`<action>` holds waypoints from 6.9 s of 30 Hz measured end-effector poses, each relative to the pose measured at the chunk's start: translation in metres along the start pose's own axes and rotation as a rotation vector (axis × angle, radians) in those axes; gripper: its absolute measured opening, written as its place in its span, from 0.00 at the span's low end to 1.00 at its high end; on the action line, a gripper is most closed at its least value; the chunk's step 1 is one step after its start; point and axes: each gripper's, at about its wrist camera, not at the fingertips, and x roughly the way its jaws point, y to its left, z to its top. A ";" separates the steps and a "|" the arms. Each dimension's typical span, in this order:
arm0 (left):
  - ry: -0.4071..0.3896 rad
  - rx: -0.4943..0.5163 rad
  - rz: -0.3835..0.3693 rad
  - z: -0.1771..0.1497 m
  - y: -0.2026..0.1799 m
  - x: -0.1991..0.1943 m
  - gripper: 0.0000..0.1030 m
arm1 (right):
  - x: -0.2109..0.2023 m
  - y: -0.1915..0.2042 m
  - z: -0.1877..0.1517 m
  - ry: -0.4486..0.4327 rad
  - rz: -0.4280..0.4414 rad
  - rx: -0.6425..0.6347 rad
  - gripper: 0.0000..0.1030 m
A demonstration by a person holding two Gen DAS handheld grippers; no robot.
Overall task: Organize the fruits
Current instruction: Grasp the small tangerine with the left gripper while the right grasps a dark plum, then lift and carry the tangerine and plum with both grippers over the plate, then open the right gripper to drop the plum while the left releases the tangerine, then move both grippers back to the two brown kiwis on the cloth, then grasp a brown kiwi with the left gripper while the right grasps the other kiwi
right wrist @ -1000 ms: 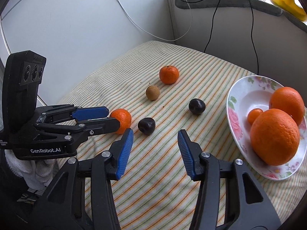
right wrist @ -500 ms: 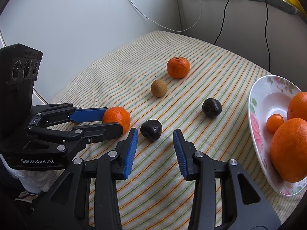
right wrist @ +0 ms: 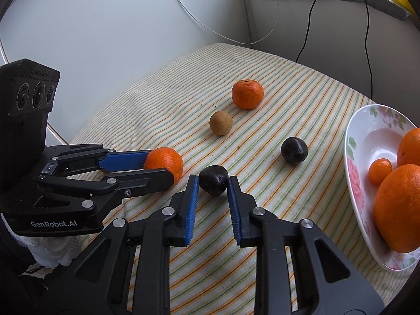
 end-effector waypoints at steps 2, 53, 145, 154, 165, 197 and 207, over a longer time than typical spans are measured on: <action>-0.003 -0.001 -0.001 0.001 -0.001 0.000 0.34 | -0.005 -0.003 0.000 -0.011 -0.001 0.009 0.23; -0.015 0.185 -0.141 0.074 -0.112 0.061 0.34 | -0.151 -0.110 -0.057 -0.225 -0.240 0.272 0.23; -0.168 0.181 -0.071 0.058 -0.092 -0.016 0.66 | -0.140 -0.052 -0.038 -0.231 -0.247 0.173 0.74; -0.164 0.118 -0.011 0.049 -0.052 -0.031 0.66 | -0.120 -0.026 -0.034 -0.197 -0.183 0.104 0.74; -0.163 0.011 0.073 0.031 0.010 -0.054 0.52 | -0.086 0.007 -0.024 -0.141 -0.060 0.022 0.74; -0.035 -0.121 0.112 -0.035 0.052 -0.048 0.31 | 0.014 0.017 0.042 -0.029 -0.054 0.006 0.45; -0.023 -0.122 0.109 -0.035 0.055 -0.042 0.24 | 0.046 0.010 0.058 0.018 -0.075 0.025 0.41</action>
